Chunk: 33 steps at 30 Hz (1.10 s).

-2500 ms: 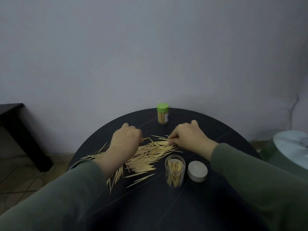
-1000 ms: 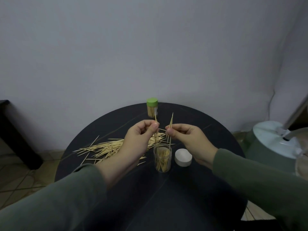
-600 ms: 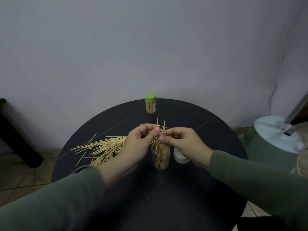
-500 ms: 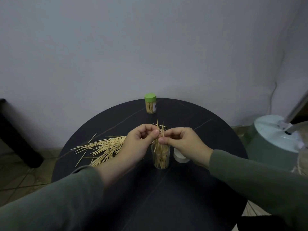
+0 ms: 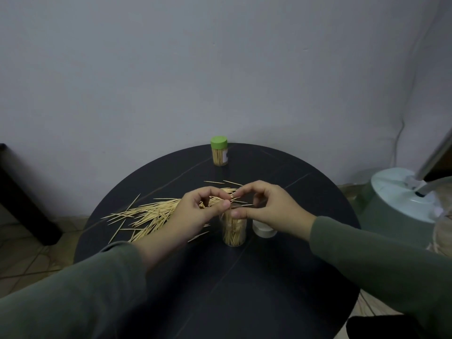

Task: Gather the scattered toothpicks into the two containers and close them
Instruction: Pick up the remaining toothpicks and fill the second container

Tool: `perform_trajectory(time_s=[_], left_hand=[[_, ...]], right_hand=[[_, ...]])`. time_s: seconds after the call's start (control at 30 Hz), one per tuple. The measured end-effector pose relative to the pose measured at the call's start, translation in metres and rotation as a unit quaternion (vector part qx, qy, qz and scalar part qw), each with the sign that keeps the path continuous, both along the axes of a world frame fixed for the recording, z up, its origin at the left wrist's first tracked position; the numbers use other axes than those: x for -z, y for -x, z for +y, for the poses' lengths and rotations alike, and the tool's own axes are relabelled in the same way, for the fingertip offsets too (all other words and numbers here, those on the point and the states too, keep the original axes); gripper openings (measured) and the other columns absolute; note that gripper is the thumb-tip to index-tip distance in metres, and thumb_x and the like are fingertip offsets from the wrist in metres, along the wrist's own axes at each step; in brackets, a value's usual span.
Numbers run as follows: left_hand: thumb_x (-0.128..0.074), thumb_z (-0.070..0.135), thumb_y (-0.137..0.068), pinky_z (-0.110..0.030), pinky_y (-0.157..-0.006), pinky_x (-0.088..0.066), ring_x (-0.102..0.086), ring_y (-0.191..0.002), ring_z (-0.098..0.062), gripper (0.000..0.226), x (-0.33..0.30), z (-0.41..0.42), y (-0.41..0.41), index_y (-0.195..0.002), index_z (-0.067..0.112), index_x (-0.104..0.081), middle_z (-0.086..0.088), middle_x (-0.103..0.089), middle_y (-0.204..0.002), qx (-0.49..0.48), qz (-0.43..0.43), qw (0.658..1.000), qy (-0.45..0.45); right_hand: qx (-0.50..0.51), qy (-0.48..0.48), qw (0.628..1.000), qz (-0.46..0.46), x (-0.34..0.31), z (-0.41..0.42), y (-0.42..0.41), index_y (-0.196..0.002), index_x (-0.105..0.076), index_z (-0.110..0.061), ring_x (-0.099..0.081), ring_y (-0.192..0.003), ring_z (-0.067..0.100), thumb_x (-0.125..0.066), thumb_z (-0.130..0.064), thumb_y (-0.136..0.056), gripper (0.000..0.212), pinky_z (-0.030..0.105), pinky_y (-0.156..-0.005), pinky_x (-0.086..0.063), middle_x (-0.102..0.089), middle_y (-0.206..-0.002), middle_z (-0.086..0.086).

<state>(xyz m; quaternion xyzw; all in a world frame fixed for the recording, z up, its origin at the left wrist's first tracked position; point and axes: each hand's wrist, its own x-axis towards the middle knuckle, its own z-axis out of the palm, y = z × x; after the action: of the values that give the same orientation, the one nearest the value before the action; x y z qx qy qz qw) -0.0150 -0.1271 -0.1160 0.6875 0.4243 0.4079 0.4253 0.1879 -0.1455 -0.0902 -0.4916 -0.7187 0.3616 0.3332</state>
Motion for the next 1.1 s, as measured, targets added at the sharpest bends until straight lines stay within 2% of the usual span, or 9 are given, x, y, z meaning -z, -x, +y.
perform_trajectory(time_s=[0.1,0.2,0.27,0.4,0.53,0.7,0.8,0.87,1.1], left_hand=[[-0.066,0.043,-0.083,-0.030,-0.081,-0.051,-0.061,-0.092,-0.018,0.022,-0.001,0.001,0.000,-0.098,0.029,-0.071,0.004,-0.068,-0.095,0.006,-0.005,1.000,0.004],[-0.057,0.030,-0.095,-0.022,-0.086,-0.047,-0.062,-0.102,-0.006,0.019,-0.005,0.000,-0.004,-0.109,0.024,-0.067,0.006,-0.069,-0.106,-0.004,0.011,1.000,0.005],[-0.054,0.026,-0.097,-0.020,-0.087,-0.048,-0.062,-0.102,-0.002,0.020,-0.005,0.000,-0.004,-0.113,0.026,-0.066,0.010,-0.069,-0.106,0.006,0.043,0.999,0.002],[-0.062,0.029,-0.093,-0.040,-0.090,-0.054,-0.062,-0.098,-0.019,0.023,-0.004,0.002,-0.001,-0.114,0.035,-0.066,0.018,-0.069,-0.102,0.009,0.101,0.995,-0.001],[-0.070,0.029,-0.087,-0.030,-0.077,-0.051,-0.055,-0.077,-0.002,0.021,-0.008,0.002,-0.002,-0.105,0.041,-0.068,0.022,-0.069,-0.095,-0.032,0.100,0.993,-0.055],[-0.073,0.026,-0.084,-0.027,-0.079,-0.046,-0.061,-0.086,-0.003,0.035,-0.013,-0.002,-0.004,-0.114,0.041,-0.062,0.016,-0.071,-0.085,-0.048,0.078,0.990,-0.103],[-0.066,0.043,-0.084,-0.024,-0.076,-0.045,-0.054,-0.092,-0.002,0.013,-0.017,-0.004,-0.002,-0.096,0.042,-0.070,0.029,-0.065,-0.087,-0.031,0.205,0.949,-0.237],[-0.056,0.052,-0.087,-0.028,-0.074,-0.047,-0.049,-0.093,-0.006,0.022,-0.014,-0.001,0.001,-0.092,0.039,-0.074,0.029,-0.063,-0.096,-0.004,0.266,0.915,-0.303],[-0.046,0.043,-0.095,-0.032,-0.074,-0.049,-0.045,-0.099,-0.008,0.034,-0.009,0.003,0.010,-0.100,0.029,-0.076,0.016,-0.064,-0.114,0.040,0.323,0.874,-0.361]], right_hand=[[-0.009,-0.002,0.997,-0.076,-0.002,0.004,-0.004,-0.107,-0.052,-0.048,-0.051,-0.087,0.008,-0.078,-0.060,-0.054,0.060,0.031,-0.083,-0.048,-0.054,-0.111,-0.017],[-0.021,0.023,0.986,-0.166,0.003,0.009,-0.007,-0.117,-0.050,-0.050,-0.044,-0.082,-0.002,-0.076,-0.073,-0.046,0.080,0.035,-0.091,-0.037,-0.057,-0.105,-0.026],[-0.025,0.032,0.978,-0.205,0.004,0.009,-0.007,-0.123,-0.051,-0.045,-0.046,-0.079,-0.003,-0.078,-0.067,-0.055,0.076,0.033,-0.092,-0.034,-0.058,-0.101,-0.027],[-0.034,0.026,0.973,-0.226,0.004,0.009,-0.006,-0.118,-0.059,-0.043,-0.045,-0.084,-0.002,-0.076,-0.065,-0.063,0.061,0.032,-0.093,-0.035,-0.062,-0.101,-0.020],[-0.041,0.032,0.971,-0.234,0.004,0.011,-0.004,-0.112,-0.060,-0.044,-0.045,-0.090,-0.002,-0.075,-0.065,-0.063,0.055,0.037,-0.098,-0.038,-0.056,-0.099,-0.028],[-0.045,0.022,0.970,-0.239,0.002,0.010,-0.003,-0.114,-0.060,-0.041,-0.049,-0.089,-0.002,-0.076,-0.061,-0.067,0.053,0.033,-0.097,-0.038,-0.053,-0.094,-0.030],[-0.047,0.017,0.972,-0.230,0.002,0.011,-0.002,-0.109,-0.061,-0.041,-0.047,-0.079,-0.005,-0.077,-0.059,-0.067,0.048,0.030,-0.088,-0.033,-0.054,-0.088,-0.029],[-0.048,0.019,0.973,-0.226,0.002,0.011,-0.001,-0.109,-0.062,-0.041,-0.046,-0.077,-0.005,-0.077,-0.059,-0.067,0.048,0.029,-0.086,-0.031,-0.056,-0.088,-0.028],[-0.057,0.017,0.971,-0.230,-0.001,0.010,0.000,-0.108,-0.062,-0.039,-0.044,-0.076,-0.006,-0.077,-0.055,-0.070,0.045,0.028,-0.084,-0.031,-0.053,-0.087,-0.028]])
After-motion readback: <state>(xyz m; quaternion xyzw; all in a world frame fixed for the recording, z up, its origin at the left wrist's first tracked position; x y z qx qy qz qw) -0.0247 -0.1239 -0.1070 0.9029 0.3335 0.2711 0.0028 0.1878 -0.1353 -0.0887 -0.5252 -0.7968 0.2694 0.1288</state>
